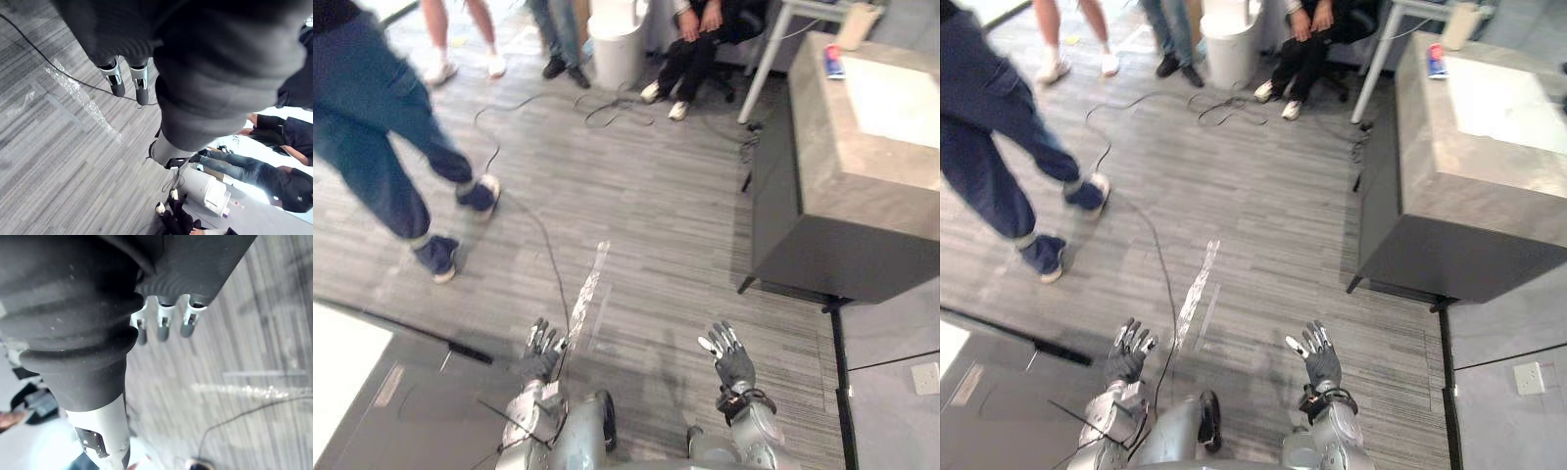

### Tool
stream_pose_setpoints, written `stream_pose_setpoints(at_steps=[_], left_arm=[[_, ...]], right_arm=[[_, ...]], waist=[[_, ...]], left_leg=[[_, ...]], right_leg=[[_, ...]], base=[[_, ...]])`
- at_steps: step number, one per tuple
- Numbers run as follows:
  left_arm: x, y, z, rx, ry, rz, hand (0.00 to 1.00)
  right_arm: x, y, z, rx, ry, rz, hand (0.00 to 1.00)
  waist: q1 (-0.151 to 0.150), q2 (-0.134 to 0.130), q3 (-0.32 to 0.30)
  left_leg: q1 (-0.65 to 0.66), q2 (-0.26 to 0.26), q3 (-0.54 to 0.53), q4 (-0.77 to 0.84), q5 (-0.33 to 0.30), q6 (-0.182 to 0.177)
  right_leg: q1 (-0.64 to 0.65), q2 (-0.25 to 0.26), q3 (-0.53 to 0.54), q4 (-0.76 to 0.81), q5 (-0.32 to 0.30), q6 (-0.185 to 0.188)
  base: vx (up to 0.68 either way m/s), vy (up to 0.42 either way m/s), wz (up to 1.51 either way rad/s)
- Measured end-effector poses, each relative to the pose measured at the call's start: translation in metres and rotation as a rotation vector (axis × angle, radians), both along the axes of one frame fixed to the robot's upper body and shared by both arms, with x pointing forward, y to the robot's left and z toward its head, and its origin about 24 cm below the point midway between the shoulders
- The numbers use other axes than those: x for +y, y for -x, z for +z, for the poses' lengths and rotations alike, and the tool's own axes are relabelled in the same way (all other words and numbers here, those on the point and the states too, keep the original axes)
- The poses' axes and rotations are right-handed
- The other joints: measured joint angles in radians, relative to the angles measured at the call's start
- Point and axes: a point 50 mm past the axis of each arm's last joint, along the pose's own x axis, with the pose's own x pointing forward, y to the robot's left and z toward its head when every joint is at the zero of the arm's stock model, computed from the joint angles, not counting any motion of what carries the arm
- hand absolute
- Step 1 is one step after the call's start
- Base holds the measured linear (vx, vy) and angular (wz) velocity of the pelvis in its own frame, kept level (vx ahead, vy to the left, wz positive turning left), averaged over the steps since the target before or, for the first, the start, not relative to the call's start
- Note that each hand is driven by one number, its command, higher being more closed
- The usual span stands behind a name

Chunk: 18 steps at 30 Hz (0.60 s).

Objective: Organize washtable

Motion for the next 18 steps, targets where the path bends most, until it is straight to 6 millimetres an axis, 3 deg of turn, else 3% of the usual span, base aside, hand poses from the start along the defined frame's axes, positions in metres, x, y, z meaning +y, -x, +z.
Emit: stream_pose_setpoints(at_steps=[2, 3, 4, 5, 6, 7, 9, 10, 11, 12, 13, 14, 15, 16, 18], left_arm=[[-0.005, -0.002, 0.001, 0.002, -0.013, -0.049, 0.00], [-0.007, -0.005, 0.003, -0.008, -0.014, -0.062, 0.00], [-0.018, -0.014, 0.010, -0.051, 0.007, -0.085, 0.00], [-0.019, -0.021, 0.012, -0.065, 0.002, -0.097, 0.00], [-0.022, -0.025, 0.011, -0.059, -0.013, -0.129, 0.00], [-0.024, -0.026, 0.010, -0.055, -0.016, -0.140, 0.00], [-0.032, -0.021, 0.006, -0.032, -0.012, -0.168, 0.00], [-0.033, -0.017, 0.002, -0.012, -0.011, -0.172, 0.00], [-0.032, -0.014, 0.000, -0.001, -0.010, -0.163, 0.00], [-0.027, -0.011, -0.002, 0.010, -0.002, -0.126, 0.00], [-0.026, -0.010, -0.003, 0.015, 0.001, -0.118, 0.00], [-0.022, -0.005, -0.006, 0.031, 0.019, -0.087, 0.00], [-0.020, 0.000, -0.008, 0.042, 0.036, -0.070, 0.00], [-0.019, 0.000, -0.008, 0.044, 0.033, -0.068, 0.00], [-0.011, -0.003, -0.006, 0.031, 0.006, -0.062, 0.00]], right_arm=[[0.002, 0.001, -0.001, 0.006, -0.019, 0.000, 0.00], [0.003, 0.004, -0.001, 0.009, -0.028, -0.009, 0.00], [-0.009, 0.002, 0.010, -0.048, -0.012, -0.046, 0.00], [-0.009, 0.000, 0.009, -0.045, -0.026, -0.062, 0.00], [-0.012, 0.006, 0.003, -0.010, -0.022, -0.081, 0.00], [-0.014, 0.008, 0.001, 0.002, -0.019, -0.090, 0.00], [-0.020, 0.013, -0.005, 0.037, -0.011, -0.114, 0.00], [-0.020, 0.015, -0.006, 0.044, -0.011, -0.120, 0.00], [-0.018, 0.014, -0.006, 0.041, -0.016, -0.118, 0.00], [-0.015, 0.006, -0.003, 0.021, -0.014, -0.085, 0.00], [-0.014, 0.005, -0.002, 0.016, -0.015, -0.079, 0.00], [-0.013, 0.001, 0.000, 0.002, -0.013, -0.062, 0.00], [-0.011, -0.001, 0.001, -0.009, -0.016, -0.054, 0.00], [-0.010, -0.004, 0.001, -0.011, -0.019, -0.053, 0.00], [-0.007, -0.013, 0.003, -0.028, -0.026, -0.053, 0.00]], waist=[[-0.012, -0.027, -0.009], [-0.026, -0.041, -0.020], [-0.032, -0.005, -0.016], [-0.039, -0.036, -0.006], [-0.071, -0.063, -0.014], [-0.086, -0.064, -0.023], [-0.094, -0.035, -0.078], [-0.105, -0.017, -0.115], [-0.115, 0.004, -0.112], [-0.109, 0.029, -0.108], [-0.110, 0.032, -0.109], [-0.107, 0.037, -0.112], [-0.107, 0.046, -0.115], [-0.106, 0.048, -0.117], [-0.079, 0.024, -0.114]], left_leg=[[0.068, -0.037, 0.000, -0.162, 0.016, 0.018], [0.072, -0.059, -0.003, -0.151, 0.009, 0.025], [0.088, -0.014, -0.013, -0.117, -0.030, 0.002], [0.106, -0.032, 0.016, -0.101, -0.034, 0.005], [0.139, -0.088, 0.010, -0.125, -0.047, 0.007], [0.153, -0.093, -0.002, -0.134, -0.055, -0.003], [0.182, -0.089, -0.032, -0.189, -0.066, -0.034], [0.204, -0.055, -0.039, -0.204, -0.061, -0.071], [0.195, -0.015, -0.057, -0.133, -0.062, -0.101], [0.147, 0.025, -0.075, 0.077, -0.018, -0.189], [0.134, 0.027, -0.084, 0.119, 0.006, -0.199], [0.085, 0.025, -0.100, 0.293, 0.171, -0.209], [0.027, 0.049, -0.099, 0.455, 0.218, -0.185], [0.002, 0.064, -0.096, 0.516, 0.209, -0.171], [-0.082, 0.098, -0.092, 0.569, 0.153, -0.085]], right_leg=[[-0.077, 0.068, -0.043, -0.146, 0.012, -0.017], [-0.103, 0.069, -0.062, -0.203, 0.023, -0.027], [-0.161, 0.127, -0.103, -0.246, 0.055, -0.033], [-0.174, 0.118, -0.100, -0.295, 0.103, -0.030], [-0.172, 0.101, -0.080, -0.378, 0.212, -0.049], [-0.169, 0.101, -0.078, -0.379, 0.249, -0.069], [-0.170, 0.120, -0.094, -0.397, 0.304, -0.115], [-0.144, 0.142, -0.126, -0.445, 0.349, -0.145], [-0.099, 0.167, -0.146, -0.477, 0.365, -0.155], [-0.063, 0.215, -0.148, -0.443, 0.351, -0.183], [-0.059, 0.219, -0.146, -0.433, 0.347, -0.188], [-0.012, 0.234, -0.119, -0.424, 0.327, -0.216], [0.053, 0.249, -0.070, -0.457, 0.319, -0.226], [0.079, 0.256, -0.044, -0.472, 0.317, -0.228], [0.157, 0.254, 0.092, -0.510, 0.286, -0.245]], base=[[0.16, 0.089, 0.20], [0.25, 0.067, 0.20], [0.35, 0.034, 0.23], [0.38, -0.012, 0.46], [0.28, -0.015, 0.58], [0.30, -0.026, 0.58], [0.47, -0.029, 0.23], [0.56, -0.025, 0.21], [0.73, -0.070, -0.15], [0.61, -0.049, -0.30], [0.60, -0.055, -0.76], [0.55, 0.005, -0.81], [0.53, 0.032, -0.92], [0.60, 0.089, -1.02], [0.42, 0.154, -1.13]])
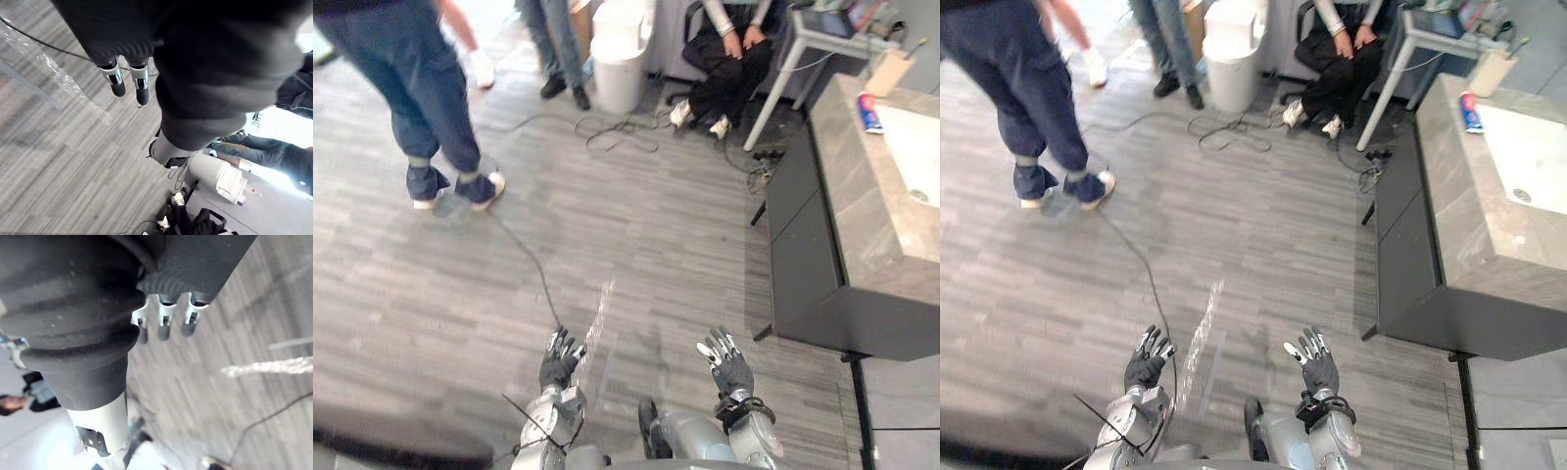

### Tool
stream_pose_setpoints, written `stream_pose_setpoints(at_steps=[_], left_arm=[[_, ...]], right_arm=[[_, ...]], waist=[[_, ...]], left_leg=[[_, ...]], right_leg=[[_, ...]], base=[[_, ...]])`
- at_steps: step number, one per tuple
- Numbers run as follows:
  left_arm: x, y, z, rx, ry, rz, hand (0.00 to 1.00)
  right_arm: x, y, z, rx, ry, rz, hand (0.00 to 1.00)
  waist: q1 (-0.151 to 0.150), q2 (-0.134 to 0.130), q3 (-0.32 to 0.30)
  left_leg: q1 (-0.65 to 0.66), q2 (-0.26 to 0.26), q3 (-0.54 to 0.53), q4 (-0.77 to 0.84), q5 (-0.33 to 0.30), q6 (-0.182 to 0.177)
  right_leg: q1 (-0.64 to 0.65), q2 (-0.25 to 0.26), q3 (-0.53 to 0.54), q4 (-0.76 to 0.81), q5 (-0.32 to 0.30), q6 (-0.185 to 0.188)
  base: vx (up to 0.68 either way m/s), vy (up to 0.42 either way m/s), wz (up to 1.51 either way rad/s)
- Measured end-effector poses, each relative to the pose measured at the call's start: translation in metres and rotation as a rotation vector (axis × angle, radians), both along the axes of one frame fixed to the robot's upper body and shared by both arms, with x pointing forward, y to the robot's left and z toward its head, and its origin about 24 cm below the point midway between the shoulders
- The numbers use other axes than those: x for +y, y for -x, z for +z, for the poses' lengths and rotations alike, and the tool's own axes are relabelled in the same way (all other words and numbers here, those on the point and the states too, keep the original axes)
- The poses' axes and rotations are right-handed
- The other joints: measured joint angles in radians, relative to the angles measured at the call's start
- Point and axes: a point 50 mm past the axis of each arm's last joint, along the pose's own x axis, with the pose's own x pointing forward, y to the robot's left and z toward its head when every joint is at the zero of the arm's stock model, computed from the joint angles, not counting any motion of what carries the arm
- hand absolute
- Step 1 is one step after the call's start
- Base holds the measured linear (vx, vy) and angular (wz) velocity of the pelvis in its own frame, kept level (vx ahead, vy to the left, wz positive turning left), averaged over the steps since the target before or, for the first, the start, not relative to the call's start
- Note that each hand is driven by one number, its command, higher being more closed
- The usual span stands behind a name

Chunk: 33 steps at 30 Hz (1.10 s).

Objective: Organize washtable

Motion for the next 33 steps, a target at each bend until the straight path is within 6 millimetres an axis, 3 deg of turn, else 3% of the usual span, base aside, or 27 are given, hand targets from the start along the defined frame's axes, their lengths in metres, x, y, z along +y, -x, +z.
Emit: stream_pose_setpoints(at_steps=[1, 2, 4, 6, 8, 9, 10, 11, 12, 13, 15, 17, 19, 21, 24, 26, 27, 28, 29, 31, 33], left_arm=[[0.001, -0.002, 0.001, -0.009, -0.003, 0.003, 0.00], [0.002, -0.004, 0.003, -0.022, 0.001, 0.010, 0.00], [0.002, -0.002, 0.002, -0.019, 0.008, 0.019, 0.00], [0.002, 0.000, 0.001, -0.015, 0.013, 0.021, 0.00], [0.003, 0.011, -0.004, 0.015, 0.017, 0.042, 0.00], [0.004, 0.014, -0.005, 0.023, 0.023, 0.056, 0.00], [0.004, 0.019, -0.007, 0.032, 0.037, 0.089, 0.00], [0.009, 0.019, -0.007, 0.033, 0.031, 0.105, 0.00], [0.014, 0.022, -0.007, 0.033, 0.018, 0.120, 0.00], [0.026, 0.026, -0.006, 0.033, -0.016, 0.140, 0.00], [0.033, 0.025, -0.002, 0.018, -0.040, 0.136, 0.00], [0.030, 0.016, 0.002, -0.009, -0.049, 0.084, 0.00], [0.024, 0.007, 0.006, -0.034, -0.049, 0.031, 0.00], [0.014, 0.000, 0.008, -0.053, -0.048, -0.041, 0.00], [0.002, -0.003, 0.009, -0.067, -0.049, -0.125, 0.00], [0.001, -0.003, 0.009, -0.067, -0.050, -0.140, 0.00], [0.003, 0.000, 0.008, -0.057, -0.065, -0.145, 0.00], [0.005, 0.003, 0.006, -0.045, -0.081, -0.153, 0.00], [0.005, 0.007, 0.004, -0.029, -0.093, -0.160, 0.00], [-0.001, 0.008, 0.004, -0.028, -0.083, -0.184, 0.00], [-0.007, 0.005, 0.006, -0.048, -0.073, -0.218, 0.00]], right_arm=[[0.000, -0.002, 0.001, -0.009, 0.000, -0.003, 0.00], [-0.001, -0.006, 0.004, -0.027, 0.000, -0.011, 0.00], [-0.003, -0.009, 0.006, -0.038, 0.010, -0.011, 0.00], [-0.008, -0.007, 0.000, -0.010, 0.024, -0.020, 0.00], [-0.013, -0.006, -0.006, 0.020, 0.051, -0.009, 0.00], [-0.015, -0.005, -0.008, 0.030, 0.062, -0.005, 0.00], [-0.019, -0.003, -0.012, 0.049, 0.086, 0.008, 0.00], [-0.016, -0.001, -0.017, 0.076, 0.088, 0.021, 0.00], [-0.011, 0.000, -0.019, 0.089, 0.079, 0.034, 0.00], [0.003, 0.001, -0.021, 0.099, 0.058, 0.086, 0.00], [0.014, 0.002, -0.022, 0.102, 0.054, 0.131, 0.00], [0.018, -0.007, -0.021, 0.082, 0.061, 0.164, 0.00], [0.017, -0.009, -0.020, 0.076, 0.068, 0.167, 0.00], [0.011, -0.005, -0.022, 0.091, 0.073, 0.147, 0.00], [0.003, 0.007, -0.029, 0.135, 0.082, 0.126, 0.00], [0.005, 0.014, -0.033, 0.157, 0.073, 0.126, 0.00], [0.006, 0.018, -0.034, 0.166, 0.064, 0.124, 0.00], [0.007, 0.020, -0.035, 0.168, 0.056, 0.125, 0.00], [0.008, 0.022, -0.033, 0.159, 0.047, 0.130, 0.00], [0.007, 0.022, -0.026, 0.122, 0.040, 0.118, 0.00], [0.006, 0.018, -0.020, 0.089, 0.020, 0.106, 0.00]], waist=[[0.005, -0.009, 0.002], [0.023, -0.025, 0.012], [0.024, -0.034, 0.020], [0.025, -0.044, 0.025], [0.026, -0.035, 0.031], [0.029, -0.028, 0.034], [0.037, -0.011, 0.036], [0.051, -0.026, 0.037], [0.062, -0.047, 0.033], [0.067, -0.058, 0.033], [0.071, -0.090, 0.019], [0.047, -0.096, 0.009], [0.045, -0.092, -0.002], [0.026, -0.055, -0.005], [0.018, -0.016, -0.001], [0.016, 0.000, 0.003], [0.017, -0.007, 0.000], [0.017, -0.016, 0.002], [0.018, -0.025, 0.003], [0.014, -0.035, 0.004], [-0.005, -0.055, 0.007]], left_leg=[[-0.016, 0.000, -0.006, -0.025, -0.013, 0.018], [-0.033, -0.005, -0.024, -0.112, -0.029, 0.039], [-0.048, -0.005, -0.070, -0.314, -0.041, 0.024], [-0.046, -0.010, -0.135, -0.595, -0.013, -0.022], [-0.037, 0.004, -0.229, -0.918, 0.052, -0.131], [-0.033, 0.020, -0.240, -0.964, 0.062, -0.155], [-0.026, 0.065, -0.242, -0.987, 0.059, -0.212], [-0.046, 0.055, -0.165, -0.870, 0.133, -0.263], [-0.049, 0.048, -0.137, -0.824, 0.131, -0.261], [-0.065, 0.064, -0.095, -0.732, 0.088, -0.221], [-0.069, 0.077, -0.027, -0.626, 0.003, -0.198], [-0.053, 0.058, 0.072, -0.622, -0.028, -0.166], [-0.036, 0.028, 0.111, -0.683, -0.016, -0.147], [0.018, -0.018, 0.164, -0.785, 0.019, -0.090], [0.096, -0.061, 0.211, -0.863, 0.036, -0.051], [0.125, -0.062, 0.225, -0.879, 0.024, -0.032], [0.141, -0.062, 0.230, -0.892, 0.024, -0.031], [0.159, -0.061, 0.237, -0.908, 0.022, -0.025], [0.181, -0.058, 0.247, -0.926, 0.022, -0.004], [0.188, -0.047, 0.267, -0.930, 0.014, 0.015], [0.191, -0.043, 0.286, -0.931, 0.009, 0.022]], right_leg=[[0.015, -0.008, 0.033, -0.006, -0.016, 0.003], [0.046, -0.033, 0.090, -0.012, -0.050, 0.033], [0.081, -0.069, 0.140, -0.014, -0.101, 0.074], [0.096, -0.106, 0.192, -0.005, -0.153, 0.101], [0.085, -0.155, 0.289, 0.043, -0.237, 0.170], [0.084, -0.164, 0.317, 0.061, -0.262, 0.183], [0.076, -0.171, 0.382, 0.084, -0.304, 0.216], [0.087, -0.206, 0.457, 0.072, -0.335, 0.208], [0.088, -0.226, 0.504, 0.048, -0.339, 0.186], [0.083, -0.213, 0.520, 0.096, -0.336, 0.243], [0.074, -0.215, 0.490, 0.106, -0.261, 0.255], [0.045, -0.271, 0.511, 0.074, -0.156, 0.236], [-0.012, -0.293, 0.505, 0.084, -0.062, 0.206], [-0.063, -0.314, 0.490, 0.099, 0.096, 0.189], [-0.109, -0.327, 0.395, 0.191, 0.223, 0.131], [-0.137, -0.304, 0.337, 0.257, 0.199, 0.149], [-0.138, -0.280, 0.320, 0.272, 0.176, 0.167], [-0.139, -0.257, 0.290, 0.286, 0.122, 0.184], [-0.153, -0.212, 0.253, 0.316, 0.010, 0.198], [-0.201, -0.138, 0.171, 0.335, -0.105, 0.221], [-0.228, -0.076, 0.098, 0.238, -0.126, 0.230]], base=[[0.36, 0.217, -1.15], [0.31, 0.262, -1.03], [0.27, 0.301, -0.86], [0.22, 0.334, -0.64], [0.31, 0.536, -0.96], [0.33, 0.648, -1.30], [0.22, 0.510, -1.53], [0.24, 0.677, -1.75], [0.23, 0.653, -1.84], [0.23, 0.611, -1.52], [0.16, 0.500, -1.38], [0.06, 0.493, -1.11], [-0.01, 0.308, -0.72], [-0.03, 0.293, -0.53], [-0.01, 0.247, -0.21], [-0.01, 0.156, -0.19], [0.00, 0.111, -0.22], [0.01, 0.067, -0.28], [0.01, 0.027, -0.32], [0.04, -0.012, -0.42], [0.12, -0.065, -0.28]])
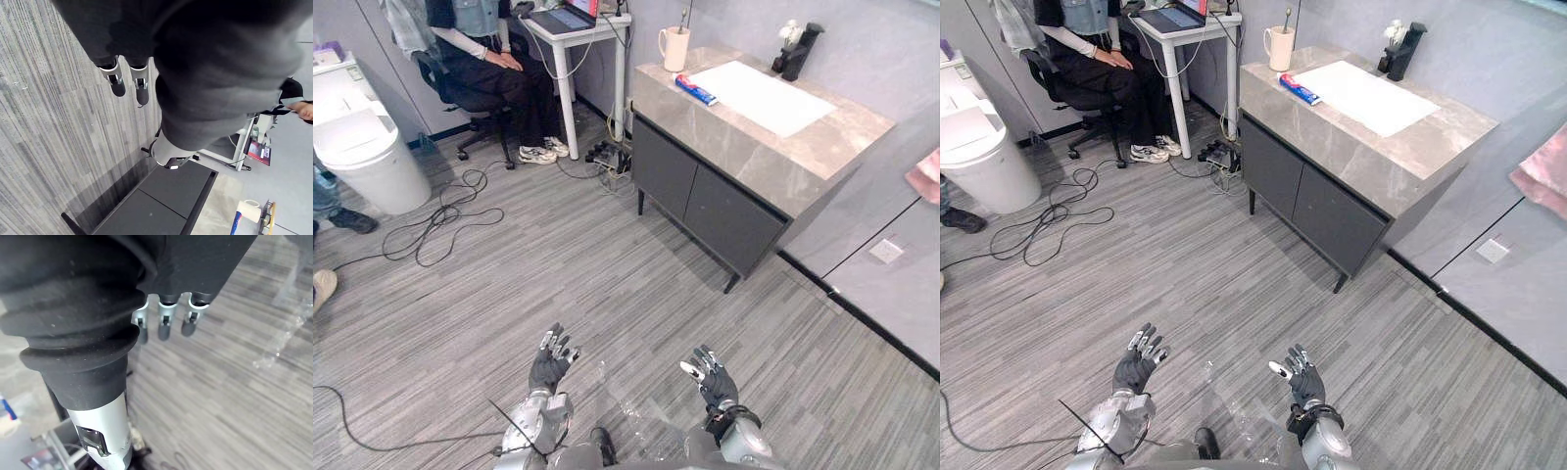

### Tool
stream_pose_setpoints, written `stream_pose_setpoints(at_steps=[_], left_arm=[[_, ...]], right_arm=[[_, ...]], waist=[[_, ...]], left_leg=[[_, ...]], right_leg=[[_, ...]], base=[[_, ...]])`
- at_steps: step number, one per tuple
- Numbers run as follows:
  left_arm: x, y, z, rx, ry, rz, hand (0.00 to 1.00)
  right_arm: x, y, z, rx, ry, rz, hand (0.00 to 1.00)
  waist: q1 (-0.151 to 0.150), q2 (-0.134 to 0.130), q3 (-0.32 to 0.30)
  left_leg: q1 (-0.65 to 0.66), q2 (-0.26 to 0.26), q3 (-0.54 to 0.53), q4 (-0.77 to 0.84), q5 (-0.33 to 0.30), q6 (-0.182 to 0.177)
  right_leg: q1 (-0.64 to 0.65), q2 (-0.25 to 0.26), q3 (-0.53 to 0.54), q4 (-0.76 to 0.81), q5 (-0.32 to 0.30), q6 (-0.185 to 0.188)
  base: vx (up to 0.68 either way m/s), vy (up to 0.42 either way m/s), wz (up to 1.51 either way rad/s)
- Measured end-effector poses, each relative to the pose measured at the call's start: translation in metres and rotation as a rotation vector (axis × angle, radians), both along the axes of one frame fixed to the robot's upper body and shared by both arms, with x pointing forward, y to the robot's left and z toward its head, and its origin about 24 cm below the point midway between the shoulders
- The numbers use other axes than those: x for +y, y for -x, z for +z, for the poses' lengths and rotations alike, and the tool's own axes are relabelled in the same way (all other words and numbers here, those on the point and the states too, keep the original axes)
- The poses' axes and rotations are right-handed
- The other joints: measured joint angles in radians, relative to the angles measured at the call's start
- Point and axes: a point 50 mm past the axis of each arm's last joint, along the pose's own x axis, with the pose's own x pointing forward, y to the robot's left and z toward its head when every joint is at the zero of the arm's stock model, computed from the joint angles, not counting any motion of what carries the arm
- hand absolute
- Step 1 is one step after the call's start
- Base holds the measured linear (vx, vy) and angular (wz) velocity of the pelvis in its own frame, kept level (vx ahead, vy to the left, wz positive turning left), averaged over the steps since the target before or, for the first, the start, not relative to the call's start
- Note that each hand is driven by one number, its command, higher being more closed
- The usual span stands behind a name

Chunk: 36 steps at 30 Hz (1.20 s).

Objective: Organize washtable

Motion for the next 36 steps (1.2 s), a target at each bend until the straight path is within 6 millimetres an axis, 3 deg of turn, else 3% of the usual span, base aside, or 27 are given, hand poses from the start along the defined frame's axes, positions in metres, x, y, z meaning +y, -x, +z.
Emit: stream_pose_setpoints(at_steps=[2, 3, 4, 7, 8, 10, 11, 13, 14, 15, 17, 19, 21, 22, 23, 24, 25, 27, 30, 36], left_arm=[[-0.010, -0.006, 0.004, -0.020, -0.006, -0.061, 0.00], [-0.014, -0.006, 0.003, -0.017, -0.009, -0.078, 0.00], [-0.024, -0.012, 0.006, -0.039, 0.022, -0.095, 0.00], [-0.034, -0.010, 0.005, -0.032, 0.057, -0.093, 0.00], [-0.039, -0.008, 0.004, -0.028, 0.069, -0.100, 0.00], [-0.042, -0.007, 0.004, -0.027, 0.077, -0.095, 0.00], [-0.042, -0.006, 0.003, -0.023, 0.085, -0.087, 0.00], [-0.043, -0.002, 0.001, -0.012, 0.100, -0.084, 0.00], [-0.041, -0.002, 0.000, -0.008, 0.095, -0.072, 0.00], [-0.037, -0.001, -0.001, -0.003, 0.086, -0.057, 0.00], [-0.034, -0.001, -0.003, 0.004, 0.082, -0.046, 0.00], [-0.029, 0.000, -0.004, 0.006, 0.071, -0.037, 0.00], [-0.025, 0.000, -0.003, 0.002, 0.057, -0.037, 0.00], [-0.023, 0.000, -0.002, -0.003, 0.055, -0.027, 0.00], [-0.025, 0.000, -0.002, -0.002, 0.065, -0.022, 0.00], [-0.027, 0.000, -0.002, -0.003, 0.075, -0.020, 0.00], [-0.024, -0.002, -0.001, -0.010, 0.062, -0.024, 0.00], [-0.016, -0.002, 0.006, -0.044, 0.040, -0.026, 0.00], [-0.012, 0.001, 0.016, -0.084, 0.024, -0.028, 0.00], [-0.012, 0.000, 0.017, -0.094, 0.016, -0.034, 0.00]], right_arm=[[-0.004, -0.001, 0.002, -0.010, -0.011, -0.016, 0.00], [-0.007, -0.001, 0.001, -0.011, -0.008, -0.024, 0.00], [-0.011, 0.001, 0.001, -0.009, -0.009, -0.043, 0.00], [-0.017, 0.003, 0.000, -0.003, 0.008, -0.045, 0.00], [-0.019, 0.006, 0.000, 0.001, 0.013, -0.048, 0.00], [-0.019, 0.009, 0.002, -0.008, 0.015, -0.050, 0.00], [-0.019, 0.007, 0.009, -0.040, 0.013, -0.049, 0.00], [-0.022, 0.004, 0.018, -0.085, 0.023, -0.048, 0.00], [-0.020, 0.001, 0.024, -0.112, 0.016, -0.045, 0.00], [-0.018, -0.004, 0.027, -0.135, 0.015, -0.041, 0.00], [-0.019, -0.006, 0.028, -0.142, 0.016, -0.047, 0.00], [-0.018, -0.015, 0.033, -0.173, 0.019, -0.039, 0.00], [-0.018, -0.024, 0.038, -0.203, 0.020, -0.031, 0.00], [-0.019, -0.028, 0.040, -0.216, 0.027, -0.033, 0.00], [-0.025, -0.030, 0.039, -0.215, 0.044, -0.041, 0.00], [-0.030, -0.029, 0.037, -0.209, 0.059, -0.049, 0.00], [-0.034, -0.025, 0.025, -0.149, 0.053, -0.089, 0.00], [-0.033, -0.015, 0.017, -0.109, 0.040, -0.108, 0.00], [-0.034, -0.008, 0.009, -0.070, 0.037, -0.122, 0.00], [-0.032, -0.003, -0.001, -0.014, 0.078, -0.105, 0.00]], waist=[[-0.008, -0.042, -0.009], [-0.011, -0.045, -0.009], [-0.019, -0.043, -0.010], [-0.023, -0.007, -0.014], [-0.025, 0.013, -0.027], [-0.018, 0.047, -0.026], [-0.017, 0.067, -0.027], [0.005, 0.089, -0.037], [0.027, 0.086, -0.036], [0.041, 0.071, -0.026], [0.060, 0.074, -0.027], [0.087, 0.054, -0.019], [0.088, 0.030, -0.017], [0.086, 0.029, -0.016], [0.084, 0.053, -0.022], [0.084, 0.076, -0.029], [0.075, 0.029, -0.040], [0.054, 0.003, -0.050], [0.044, 0.003, -0.050], [0.029, 0.006, -0.049]], left_leg=[[0.016, -0.034, 0.016, -0.025, -0.005, -0.007], [0.023, -0.046, 0.011, -0.037, -0.005, -0.008], [0.033, -0.055, -0.022, -0.033, -0.003, -0.040], [0.070, -0.024, -0.038, -0.008, -0.050, -0.086], [0.073, 0.006, -0.048, 0.045, -0.069, -0.101], [0.036, 0.078, -0.110, 0.304, -0.071, -0.109], [-0.019, 0.112, -0.161, 0.473, -0.056, -0.110], [-0.097, 0.139, -0.229, 0.678, 0.062, -0.075], [-0.130, 0.138, -0.247, 0.771, 0.208, -0.053], [-0.173, 0.133, -0.265, 0.865, 0.198, -0.053], [-0.215, 0.116, -0.317, 0.902, 0.108, -0.037], [-0.215, 0.069, -0.377, 0.732, 0.010, -0.040], [-0.199, 0.013, -0.451, 0.492, -0.021, -0.054], [-0.171, -0.014, -0.516, 0.306, -0.014, -0.067], [-0.146, -0.008, -0.558, 0.129, 0.044, -0.125], [-0.141, 0.002, -0.571, 0.064, 0.122, -0.161], [-0.133, -0.020, -0.532, 0.067, 0.122, -0.189], [-0.123, -0.042, -0.497, 0.037, 0.130, -0.178], [-0.091, -0.035, -0.435, -0.009, 0.146, -0.155], [-0.032, -0.028, -0.379, -0.109, 0.184, -0.122]], right_leg=[[0.007, 0.005, -0.095, -0.192, 0.024, -0.035], [0.008, -0.004, -0.105, -0.201, 0.050, -0.064], [0.014, -0.026, -0.162, -0.198, 0.063, -0.076], [0.059, -0.022, -0.223, -0.190, 0.085, -0.100], [0.083, -0.009, -0.251, -0.192, 0.068, -0.124], [0.133, 0.041, -0.252, -0.190, 0.036, -0.145], [0.165, 0.072, -0.247, -0.176, 0.023, -0.161], [0.193, 0.108, -0.208, -0.162, 0.006, -0.186], [0.236, 0.114, -0.158, -0.175, -0.002, -0.198], [0.277, 0.113, -0.104, -0.189, -0.006, -0.205], [0.326, 0.112, -0.014, -0.212, -0.006, -0.206], [0.357, 0.084, 0.086, -0.217, -0.007, -0.204], [0.354, 0.054, 0.132, -0.214, -0.019, -0.181], [0.352, 0.038, 0.166, -0.208, -0.046, -0.136], [0.352, 0.043, 0.192, -0.206, -0.068, -0.100], [0.351, 0.053, 0.202, -0.204, -0.077, -0.086], [0.347, 0.014, 0.229, -0.201, -0.085, -0.069], [0.331, -0.019, 0.245, -0.202, -0.064, -0.036], [0.301, -0.024, 0.294, -0.200, -0.001, -0.007], [0.300, -0.036, 0.300, -0.219, 0.034, -0.014]], base=[[0.20, -0.098, 0.02], [0.26, -0.093, 0.32], [0.23, -0.079, 0.36], [0.31, -0.116, 0.18], [0.37, -0.113, 0.06], [0.41, -0.106, -0.13], [0.41, -0.056, -0.48], [0.41, 0.004, -0.81], [0.43, 0.095, -1.15], [0.50, 0.143, -1.11], [0.37, 0.156, -1.09], [0.32, 0.213, -1.38], [0.25, 0.221, -1.14], [0.25, 0.266, -1.29], [0.24, 0.318, -1.15], [0.27, 0.394, -0.91], [0.23, 0.332, -0.50], [0.19, 0.302, -0.34], [0.07, 0.207, -0.55], [-0.02, 0.025, -0.29]])
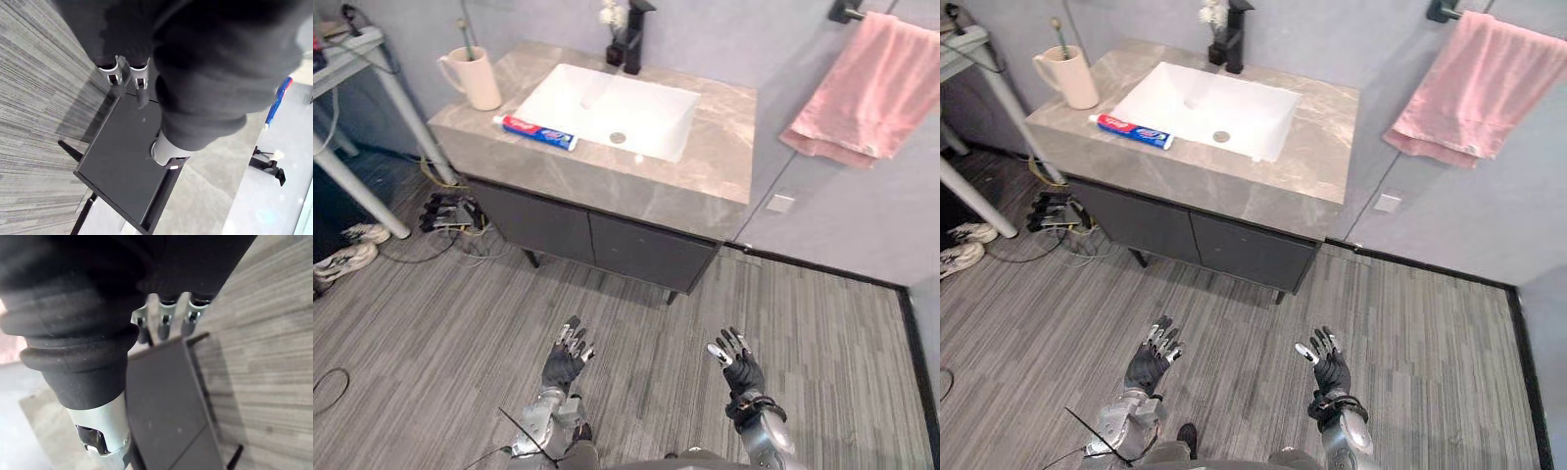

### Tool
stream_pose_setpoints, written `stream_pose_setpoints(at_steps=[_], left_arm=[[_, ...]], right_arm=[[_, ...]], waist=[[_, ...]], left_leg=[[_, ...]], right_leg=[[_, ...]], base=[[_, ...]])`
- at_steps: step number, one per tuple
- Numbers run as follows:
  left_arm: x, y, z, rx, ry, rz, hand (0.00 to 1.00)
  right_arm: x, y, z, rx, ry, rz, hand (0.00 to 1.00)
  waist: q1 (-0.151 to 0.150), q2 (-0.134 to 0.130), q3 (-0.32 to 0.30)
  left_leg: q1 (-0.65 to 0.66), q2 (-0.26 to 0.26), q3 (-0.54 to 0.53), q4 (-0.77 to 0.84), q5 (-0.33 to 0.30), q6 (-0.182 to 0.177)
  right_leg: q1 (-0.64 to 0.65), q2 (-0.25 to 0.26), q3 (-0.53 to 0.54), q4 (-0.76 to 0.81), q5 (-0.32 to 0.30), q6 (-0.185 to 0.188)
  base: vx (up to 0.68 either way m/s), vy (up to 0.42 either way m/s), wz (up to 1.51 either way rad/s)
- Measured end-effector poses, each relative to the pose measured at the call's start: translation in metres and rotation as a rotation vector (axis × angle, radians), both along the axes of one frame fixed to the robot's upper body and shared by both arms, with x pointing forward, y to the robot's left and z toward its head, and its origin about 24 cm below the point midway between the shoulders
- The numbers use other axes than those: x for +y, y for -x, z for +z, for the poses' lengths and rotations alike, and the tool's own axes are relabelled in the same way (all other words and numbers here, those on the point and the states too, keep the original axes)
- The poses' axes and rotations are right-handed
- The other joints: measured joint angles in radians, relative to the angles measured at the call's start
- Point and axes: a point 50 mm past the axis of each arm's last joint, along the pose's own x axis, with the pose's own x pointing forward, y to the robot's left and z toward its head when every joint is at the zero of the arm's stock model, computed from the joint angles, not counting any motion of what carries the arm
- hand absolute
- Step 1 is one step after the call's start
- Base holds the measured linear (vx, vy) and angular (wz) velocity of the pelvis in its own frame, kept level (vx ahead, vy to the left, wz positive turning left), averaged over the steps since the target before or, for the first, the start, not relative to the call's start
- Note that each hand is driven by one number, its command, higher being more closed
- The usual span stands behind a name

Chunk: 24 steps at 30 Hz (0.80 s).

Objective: Organize washtable

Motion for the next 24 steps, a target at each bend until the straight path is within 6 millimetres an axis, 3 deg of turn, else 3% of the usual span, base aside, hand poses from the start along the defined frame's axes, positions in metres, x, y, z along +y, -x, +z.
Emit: stream_pose_setpoints(at_steps=[7, 12, 13, 15, 16, 17, 18, 20, 21, 22, 23, 24], left_arm=[[-0.004, 0.000, 0.000, 0.000, 0.009, -0.010, 0.00], [-0.013, -0.003, 0.001, -0.009, 0.037, -0.017, 0.00], [-0.014, -0.005, 0.002, -0.017, 0.046, -0.016, 0.00], [-0.016, -0.007, 0.002, -0.016, 0.055, -0.016, 0.00], [-0.019, -0.009, 0.003, -0.019, 0.062, -0.021, 0.00], [-0.027, -0.010, 0.004, -0.023, 0.089, -0.024, 0.00], [-0.031, -0.010, 0.004, -0.025, 0.103, -0.028, 0.00], [-0.030, -0.012, 0.005, -0.030, 0.094, -0.035, 0.00], [-0.026, -0.013, 0.006, -0.036, 0.079, -0.039, 0.00], [-0.023, -0.013, 0.006, -0.034, 0.071, -0.035, 0.00], [-0.021, -0.013, 0.005, -0.032, 0.063, -0.031, 0.00], [-0.026, -0.011, 0.003, -0.021, 0.090, -0.013, 0.00]], right_arm=[[0.005, 0.001, -0.004, 0.020, 0.031, 0.063, 0.00], [0.007, 0.000, -0.004, 0.021, 0.023, 0.068, 0.00], [0.010, -0.001, -0.003, 0.014, 0.016, 0.073, 0.00], [0.015, -0.004, 0.002, -0.013, -0.002, 0.076, 0.00], [0.014, -0.002, 0.004, -0.022, -0.017, 0.056, 0.00], [0.011, -0.002, 0.009, -0.042, -0.023, 0.047, 0.00], [0.009, -0.001, 0.010, -0.048, -0.021, 0.046, 0.00], [0.016, 0.003, 0.007, -0.026, -0.060, 0.053, 0.00], [0.022, 0.005, 0.006, -0.018, -0.079, 0.062, 0.00], [0.025, 0.005, 0.006, -0.015, -0.087, 0.066, 0.00], [0.028, 0.007, 0.006, -0.014, -0.099, 0.059, 0.00], [0.020, 0.006, 0.009, -0.026, -0.069, 0.064, 0.00]], waist=[[0.007, 0.026, -0.004], [0.055, 0.021, 0.000], [0.062, 0.005, 0.010], [0.056, 0.001, 0.031], [0.055, -0.003, 0.035], [0.055, 0.036, 0.034], [0.054, 0.064, 0.034], [0.054, 0.036, 0.027], [0.055, -0.001, 0.025], [0.054, -0.020, 0.023], [0.053, -0.042, 0.017], [0.069, 0.029, 0.013]], left_leg=[[0.021, 0.027, 0.025, -0.093, 0.067, -0.005], [0.027, 0.039, 0.102, -0.068, 0.061, -0.003], [0.025, 0.042, 0.125, -0.051, 0.050, -0.008], [0.028, 0.035, 0.131, -0.049, 0.048, -0.009], [-0.036, 0.034, 0.130, 0.154, -0.017, 0.001], [-0.086, 0.066, 0.124, 0.321, -0.122, 0.008], [-0.091, 0.089, 0.120, 0.325, -0.167, 0.014], [-0.079, 0.053, 0.102, 0.263, -0.179, 0.005], [-0.065, 0.020, 0.089, 0.198, -0.174, -0.004], [-0.047, 0.003, 0.089, 0.163, -0.169, -0.012], [-0.067, -0.016, 0.088, 0.286, -0.167, 0.004], [-0.065, 0.024, 0.069, 0.319, -0.248, 0.040]], right_leg=[[-0.035, 0.020, 0.001, -0.008, 0.016, -0.012], [-0.034, 0.005, 0.025, -0.052, 0.014, -0.011], [-0.034, -0.009, 0.010, -0.060, -0.016, -0.006], [-0.055, -0.008, -0.012, -0.036, -0.036, -0.008], [-0.074, -0.022, -0.044, -0.029, -0.023, -0.014], [-0.077, 0.001, -0.075, -0.028, -0.009, -0.005], [-0.078, 0.025, -0.085, -0.024, -0.007, -0.002], [-0.085, 0.006, -0.092, -0.014, -0.007, -0.003], [-0.087, -0.024, -0.109, -0.019, -0.005, -0.007], [-0.088, -0.041, -0.117, -0.022, -0.006, -0.008], [-0.090, -0.072, -0.145, -0.030, -0.006, -0.006], [-0.080, -0.018, -0.173, -0.047, -0.001, 0.000]], base=[[-0.11, -0.110, -0.18], [-0.17, -0.096, -0.49], [-0.18, -0.070, -0.36], [-0.25, -0.031, -0.15], [-0.23, 0.027, -0.04], [-0.14, 0.051, -0.04], [-0.15, 0.077, 0.02], [-0.14, 0.057, 0.26], [-0.09, -0.013, 0.46], [-0.08, 0.019, 0.61], [-0.11, 0.033, 0.40], [-0.11, 0.078, 0.33]])
